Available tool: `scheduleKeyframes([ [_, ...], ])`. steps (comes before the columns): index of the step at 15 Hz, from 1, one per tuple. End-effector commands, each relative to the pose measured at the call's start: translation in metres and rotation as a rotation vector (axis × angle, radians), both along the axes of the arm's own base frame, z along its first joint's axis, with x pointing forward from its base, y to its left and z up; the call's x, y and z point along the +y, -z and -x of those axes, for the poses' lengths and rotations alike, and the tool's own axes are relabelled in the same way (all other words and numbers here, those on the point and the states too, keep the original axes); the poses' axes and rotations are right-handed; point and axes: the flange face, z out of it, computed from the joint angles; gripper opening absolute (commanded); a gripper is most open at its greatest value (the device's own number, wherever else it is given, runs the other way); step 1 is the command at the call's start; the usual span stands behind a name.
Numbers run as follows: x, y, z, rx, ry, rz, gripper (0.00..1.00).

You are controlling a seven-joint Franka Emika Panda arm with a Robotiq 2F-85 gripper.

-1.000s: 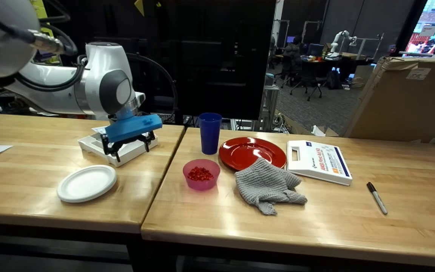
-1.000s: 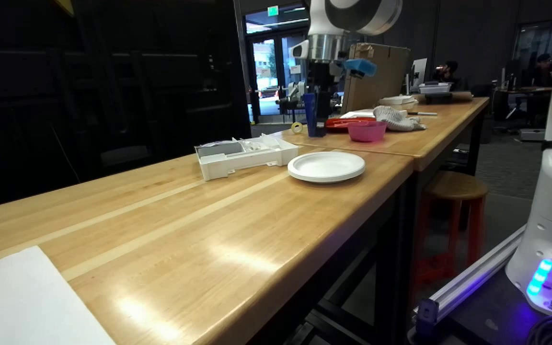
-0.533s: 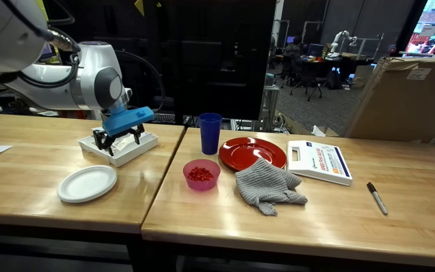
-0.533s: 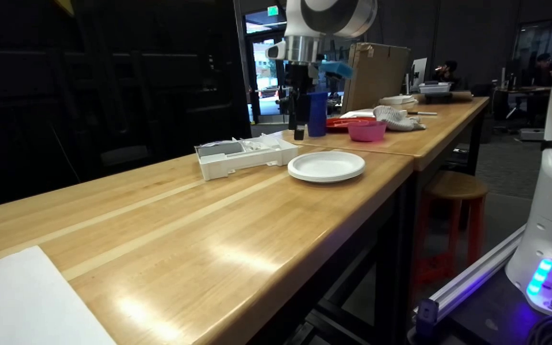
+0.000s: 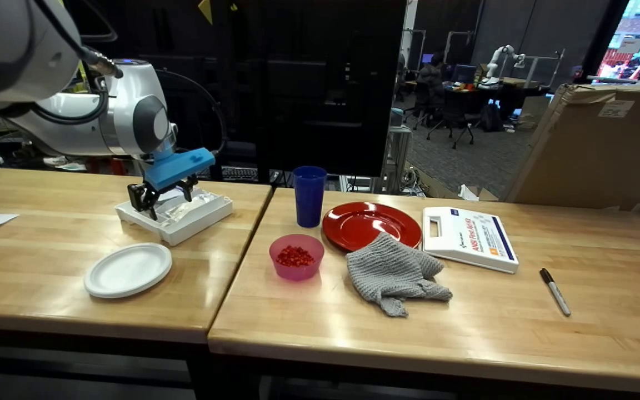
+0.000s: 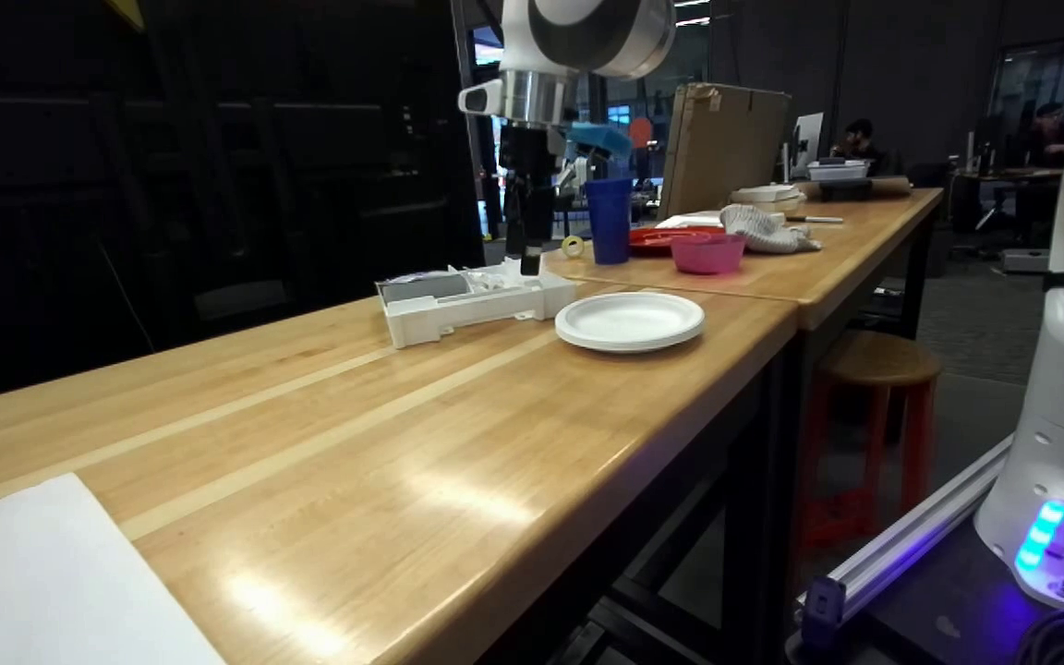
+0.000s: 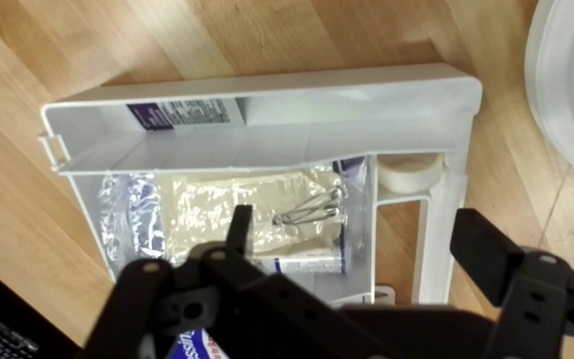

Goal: Pick up the white packet and put it on the white paper plate

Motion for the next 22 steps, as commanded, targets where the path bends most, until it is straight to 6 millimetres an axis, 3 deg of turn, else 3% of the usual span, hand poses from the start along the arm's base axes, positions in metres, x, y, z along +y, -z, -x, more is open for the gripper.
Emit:
scheduleKeyframes([
  [1, 0.019, -0.001, -0.011, -0.016, -0.059, -0.017, 1.00],
  [12, 0.066, -0.006, -0.019, -0.040, -0.184, -0.020, 1.00],
  [22, 0.075, -0.006, -0.029, -0.064, -0.224, -0.027, 1.00],
])
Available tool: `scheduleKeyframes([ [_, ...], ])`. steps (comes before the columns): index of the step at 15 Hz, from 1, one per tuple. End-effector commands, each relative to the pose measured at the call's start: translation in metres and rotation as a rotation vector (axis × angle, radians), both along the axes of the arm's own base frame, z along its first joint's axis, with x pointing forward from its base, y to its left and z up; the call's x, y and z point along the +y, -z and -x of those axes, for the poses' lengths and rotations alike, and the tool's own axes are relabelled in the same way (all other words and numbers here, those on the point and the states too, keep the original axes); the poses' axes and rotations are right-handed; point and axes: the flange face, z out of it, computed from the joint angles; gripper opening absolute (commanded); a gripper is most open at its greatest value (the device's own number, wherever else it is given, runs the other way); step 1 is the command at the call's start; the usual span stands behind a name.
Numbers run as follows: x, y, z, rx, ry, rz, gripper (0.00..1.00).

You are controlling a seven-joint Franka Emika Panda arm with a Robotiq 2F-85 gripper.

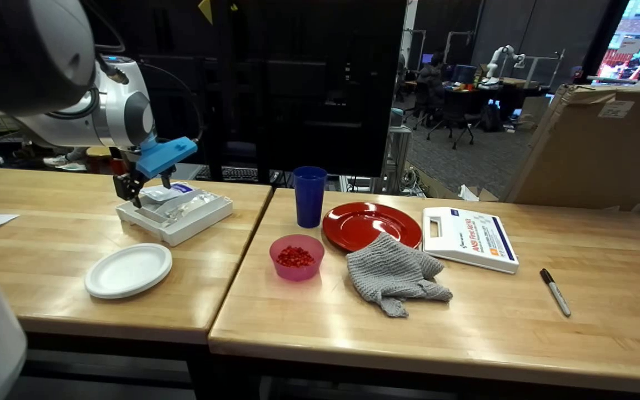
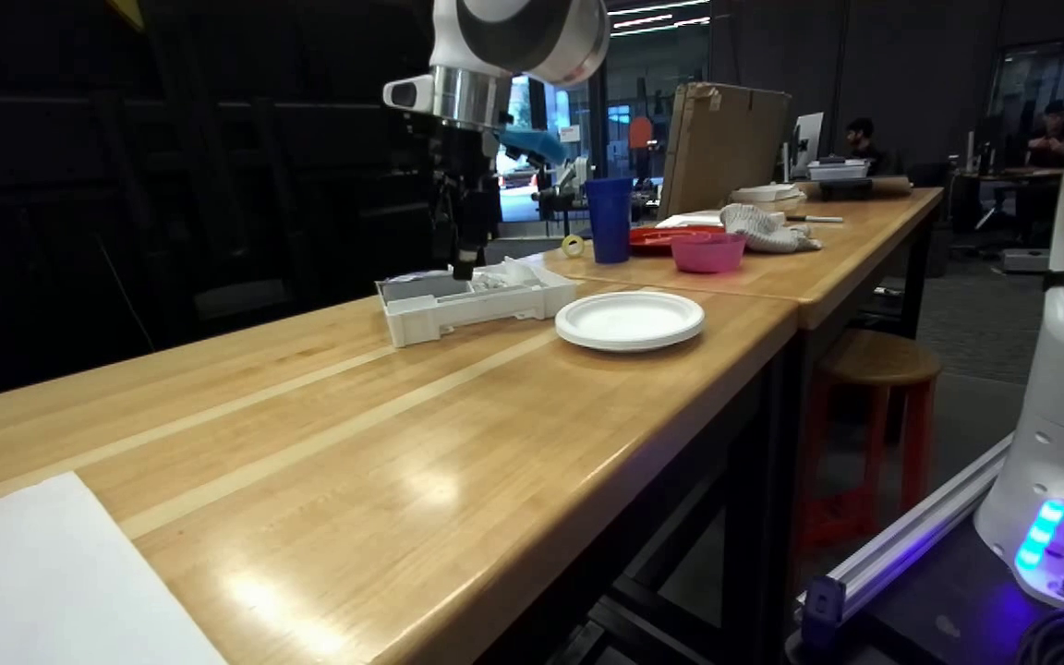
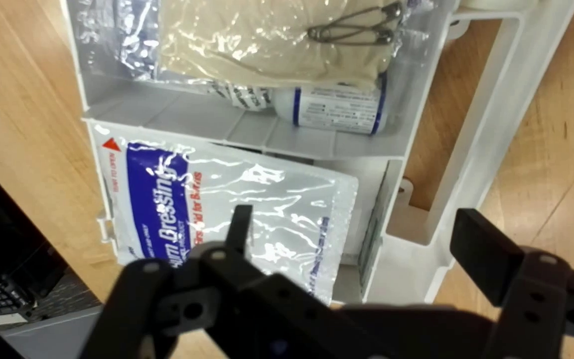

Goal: Pick up the white packet and put it on the white paper plate

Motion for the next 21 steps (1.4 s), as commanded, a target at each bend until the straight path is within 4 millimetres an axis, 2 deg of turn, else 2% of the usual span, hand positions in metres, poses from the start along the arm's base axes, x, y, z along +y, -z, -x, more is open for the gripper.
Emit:
scheduleKeyframes([
  [1, 0.005, 0.000, -0.007, -0.027, -0.031, 0.004, 1.00],
  [11, 0.011, 0.010, -0.016, -0.082, -0.039, 0.010, 1.00],
  [12, 0.011, 0.011, -0.017, -0.083, -0.040, 0.012, 0.75],
  [14, 0.010, 0.013, -0.018, -0.086, -0.039, 0.007, 0.69],
  [17, 0.008, 0.014, -0.020, -0.081, -0.030, -0.013, 0.44],
  [21, 0.005, 0.012, -0.023, -0.090, -0.021, -0.028, 0.15],
])
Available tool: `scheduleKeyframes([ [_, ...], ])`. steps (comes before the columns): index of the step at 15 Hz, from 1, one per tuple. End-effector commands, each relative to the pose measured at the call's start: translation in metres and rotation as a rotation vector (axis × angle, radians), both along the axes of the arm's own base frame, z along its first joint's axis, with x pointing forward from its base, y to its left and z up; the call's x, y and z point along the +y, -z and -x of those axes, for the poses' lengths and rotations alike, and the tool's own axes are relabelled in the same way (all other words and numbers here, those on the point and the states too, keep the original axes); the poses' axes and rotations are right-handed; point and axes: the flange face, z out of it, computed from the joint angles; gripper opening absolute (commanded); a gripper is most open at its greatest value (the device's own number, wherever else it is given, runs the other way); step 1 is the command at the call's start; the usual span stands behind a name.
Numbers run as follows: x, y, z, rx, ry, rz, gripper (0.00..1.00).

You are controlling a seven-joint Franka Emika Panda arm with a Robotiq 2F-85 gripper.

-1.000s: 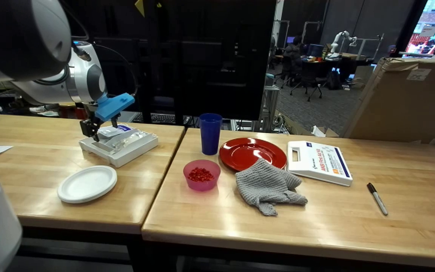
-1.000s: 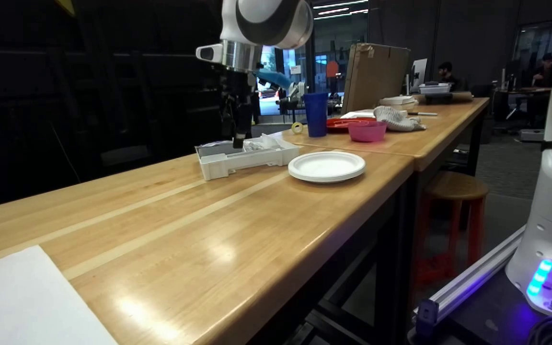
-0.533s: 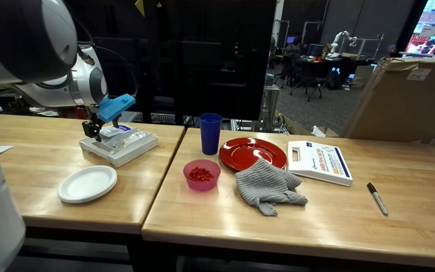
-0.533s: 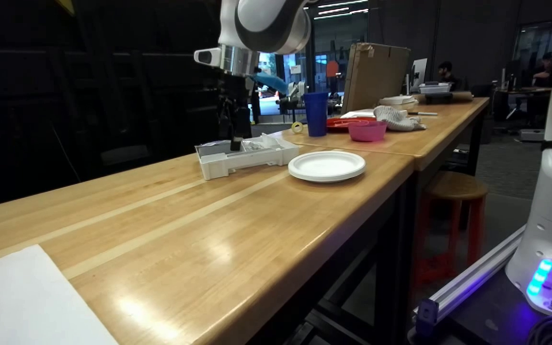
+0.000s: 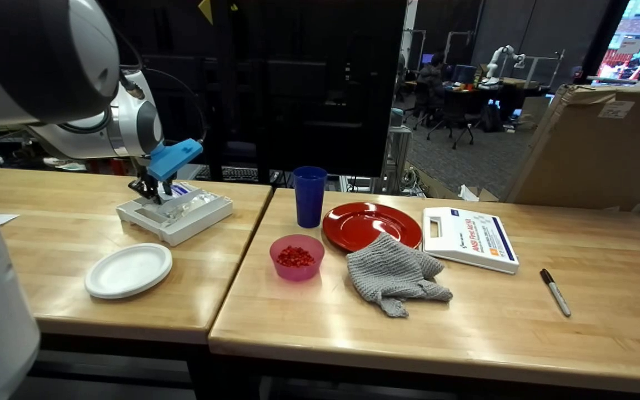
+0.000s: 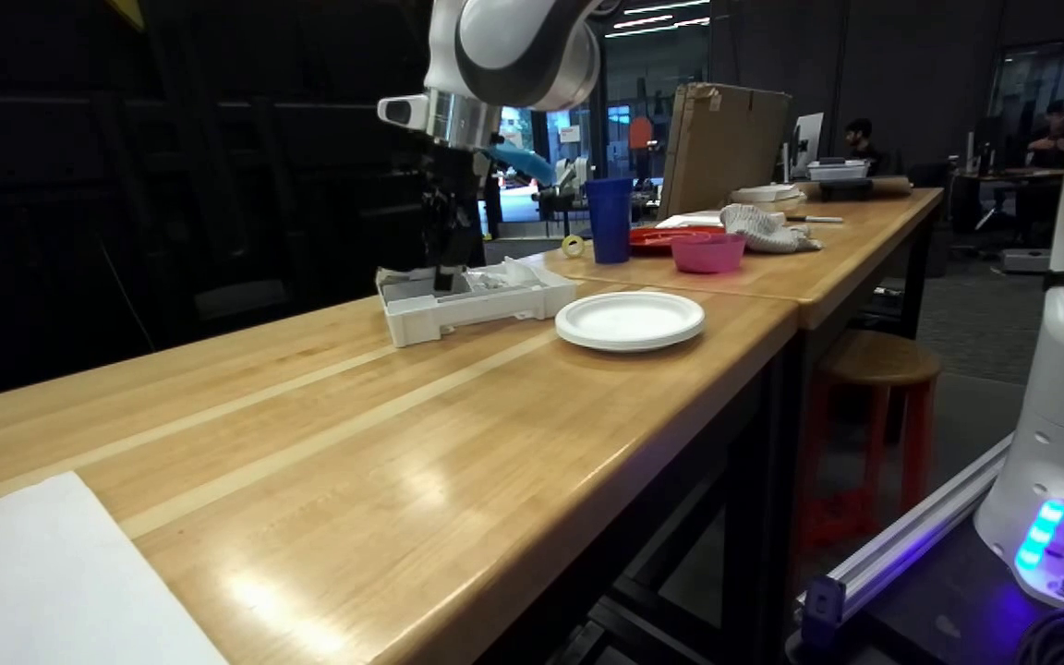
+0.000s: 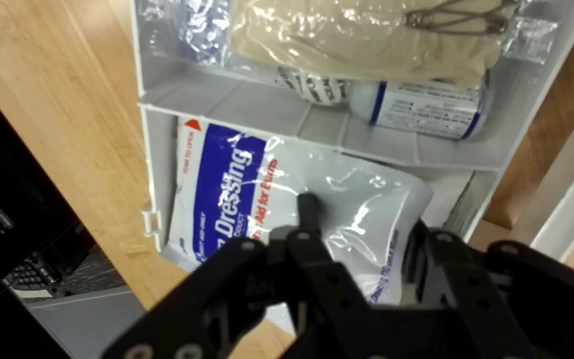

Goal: Pick up the white packet and put it on the white paper plate

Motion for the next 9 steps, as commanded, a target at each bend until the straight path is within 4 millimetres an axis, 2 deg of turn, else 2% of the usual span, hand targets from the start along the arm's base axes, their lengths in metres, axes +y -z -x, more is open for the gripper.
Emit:
scheduleKeyframes([
  [1, 0.000, -0.003, -0.002, -0.008, 0.004, -0.022, 0.09],
  [2, 0.000, -0.003, -0.003, -0.012, 0.005, -0.022, 0.02],
  [3, 0.000, -0.004, -0.003, -0.015, 0.005, -0.024, 0.01],
  [9, 0.005, -0.016, 0.000, -0.002, -0.006, 0.005, 0.01],
])
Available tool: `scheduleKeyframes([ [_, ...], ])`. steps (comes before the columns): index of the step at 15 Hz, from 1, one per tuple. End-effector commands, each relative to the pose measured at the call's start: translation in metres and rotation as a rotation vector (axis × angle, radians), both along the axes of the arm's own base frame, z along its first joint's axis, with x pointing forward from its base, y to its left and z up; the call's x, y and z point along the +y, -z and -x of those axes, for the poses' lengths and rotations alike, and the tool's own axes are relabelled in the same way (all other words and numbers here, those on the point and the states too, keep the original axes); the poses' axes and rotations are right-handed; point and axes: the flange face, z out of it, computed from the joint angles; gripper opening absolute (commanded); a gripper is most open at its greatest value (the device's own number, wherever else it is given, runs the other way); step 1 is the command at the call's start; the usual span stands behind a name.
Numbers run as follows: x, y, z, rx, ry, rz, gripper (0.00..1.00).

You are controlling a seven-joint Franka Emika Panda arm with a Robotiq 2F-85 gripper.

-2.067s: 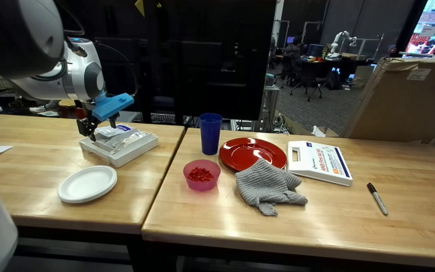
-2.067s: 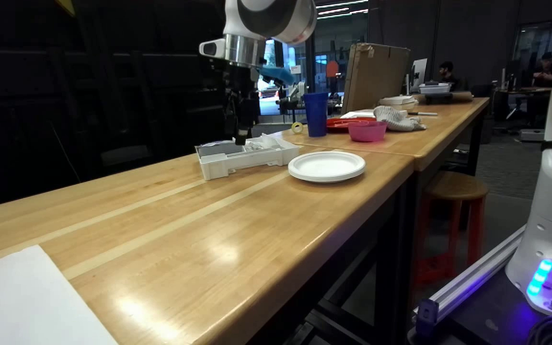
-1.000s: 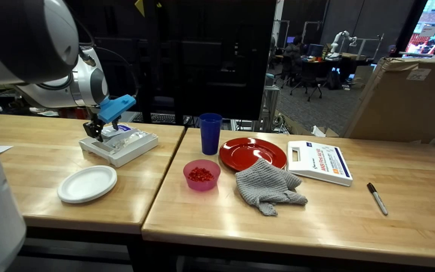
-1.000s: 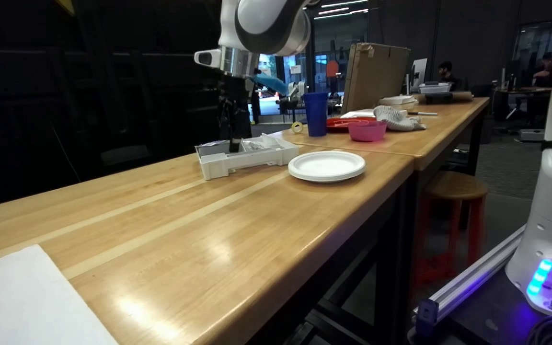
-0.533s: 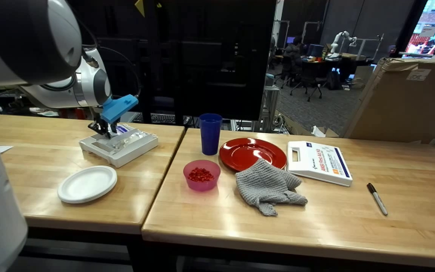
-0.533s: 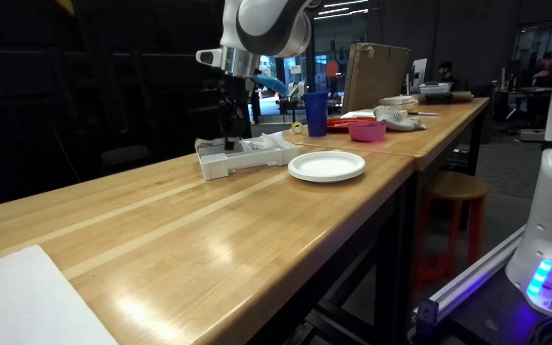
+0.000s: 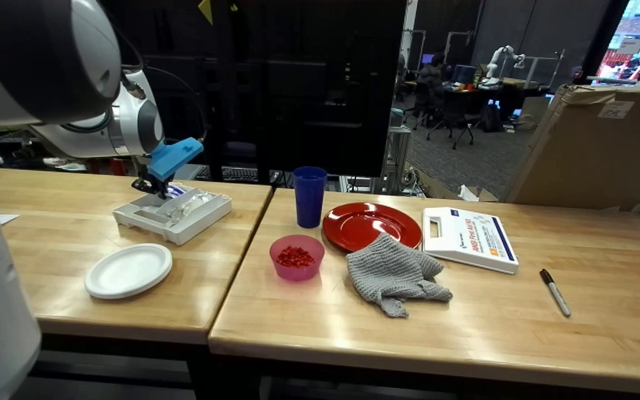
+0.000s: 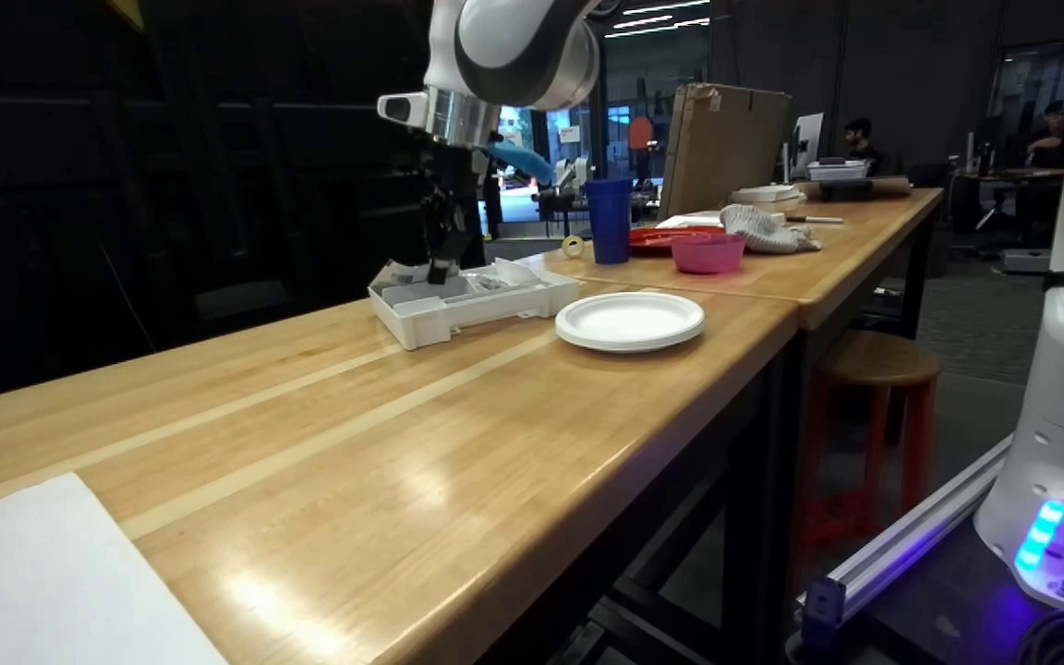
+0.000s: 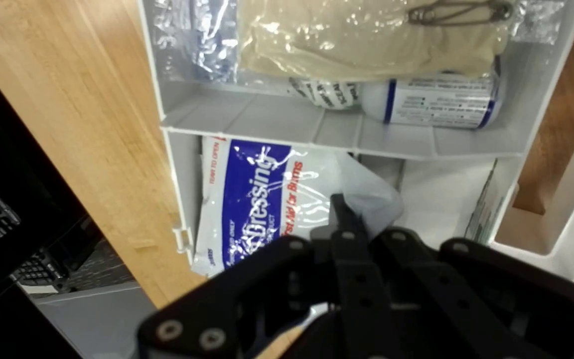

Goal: Pick up the white packet and put it on the white paper plate

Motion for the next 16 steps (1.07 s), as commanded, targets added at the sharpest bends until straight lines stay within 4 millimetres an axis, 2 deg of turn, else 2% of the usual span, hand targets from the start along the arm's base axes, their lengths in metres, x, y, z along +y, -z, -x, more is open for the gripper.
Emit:
scheduleKeyframes([
  [1, 0.006, -0.015, 0.003, 0.016, -0.011, 0.019, 0.01],
  [2, 0.007, -0.017, 0.005, 0.021, -0.014, 0.030, 0.01],
  [3, 0.008, -0.018, 0.005, 0.027, -0.019, 0.037, 0.20],
  [4, 0.009, -0.020, 0.006, 0.039, -0.022, 0.045, 0.09],
  [6, 0.010, -0.027, 0.006, 0.048, -0.026, 0.060, 0.03],
  [7, 0.011, -0.030, 0.005, 0.054, -0.025, 0.063, 0.16],
  [8, 0.011, -0.032, 0.004, 0.057, -0.025, 0.067, 0.23],
  [9, 0.010, -0.034, 0.003, 0.061, -0.021, 0.067, 0.02],
  [16, 0.008, -0.046, 0.000, 0.047, -0.002, 0.081, 0.00],
])
